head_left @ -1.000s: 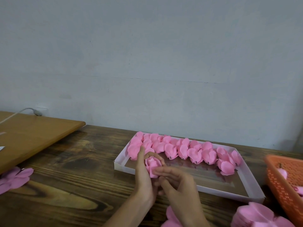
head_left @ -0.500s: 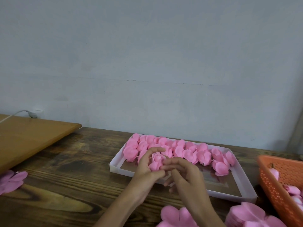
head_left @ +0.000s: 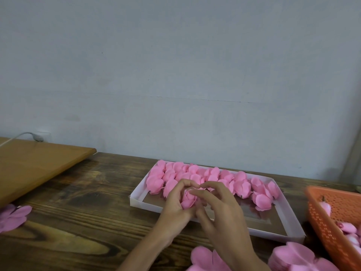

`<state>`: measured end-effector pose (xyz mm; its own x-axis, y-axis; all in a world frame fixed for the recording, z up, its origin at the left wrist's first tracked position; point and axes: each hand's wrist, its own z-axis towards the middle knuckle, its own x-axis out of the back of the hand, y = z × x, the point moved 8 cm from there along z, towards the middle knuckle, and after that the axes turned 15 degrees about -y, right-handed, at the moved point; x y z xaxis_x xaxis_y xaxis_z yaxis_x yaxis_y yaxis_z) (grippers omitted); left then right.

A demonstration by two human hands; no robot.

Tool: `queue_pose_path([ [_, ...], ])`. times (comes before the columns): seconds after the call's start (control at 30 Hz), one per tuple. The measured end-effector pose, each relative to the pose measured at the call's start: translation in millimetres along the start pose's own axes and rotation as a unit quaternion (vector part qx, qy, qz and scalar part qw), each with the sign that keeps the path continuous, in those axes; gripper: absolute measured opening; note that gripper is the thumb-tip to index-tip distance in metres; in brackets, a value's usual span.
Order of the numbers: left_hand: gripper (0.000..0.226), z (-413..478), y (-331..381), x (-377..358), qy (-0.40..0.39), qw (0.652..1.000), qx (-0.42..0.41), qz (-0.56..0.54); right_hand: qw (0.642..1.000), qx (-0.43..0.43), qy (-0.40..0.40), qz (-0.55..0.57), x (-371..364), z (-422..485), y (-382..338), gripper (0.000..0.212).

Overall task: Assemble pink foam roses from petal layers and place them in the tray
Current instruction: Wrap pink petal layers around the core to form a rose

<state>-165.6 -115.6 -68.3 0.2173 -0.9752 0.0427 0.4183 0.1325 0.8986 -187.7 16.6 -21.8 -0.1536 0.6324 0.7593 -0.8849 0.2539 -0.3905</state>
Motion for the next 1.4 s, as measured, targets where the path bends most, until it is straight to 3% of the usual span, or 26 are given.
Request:
queue_pose_path([
  [0.33,0.015,1.8,-4.9,-0.7,-0.023,1.0,0.021,0.003,1.0,0.009,0.016,0.024,1.9,-0.7,4.3,0.031],
  [0.9,0.028,3.1,-13.8,-7.6,-0.052,0.998,0.037,0.008,0.999,0.008,-0.03,-0.007,0.1,1.1,7.0,0.028],
  [1.07,0.017,2.9,-16.5,-6.4,-0.055,0.998,0.036,-0.006,0.999,0.002,-0.04,-0.013,-3.6,1.4,9.7,0.026],
  [1.23,0.02,-1.4,-15.0,9.9,0.049,0.991,0.039,-0.12,0.98,-0.081,0.018,0.184,-13.2,-2.1,24.4,0.013],
  [1.4,0.018,-2.6,-13.0,9.4,0.088,0.972,0.029,-0.214,0.943,-0.14,-0.035,0.3,-38.9,-3.3,26.3,0.025],
])
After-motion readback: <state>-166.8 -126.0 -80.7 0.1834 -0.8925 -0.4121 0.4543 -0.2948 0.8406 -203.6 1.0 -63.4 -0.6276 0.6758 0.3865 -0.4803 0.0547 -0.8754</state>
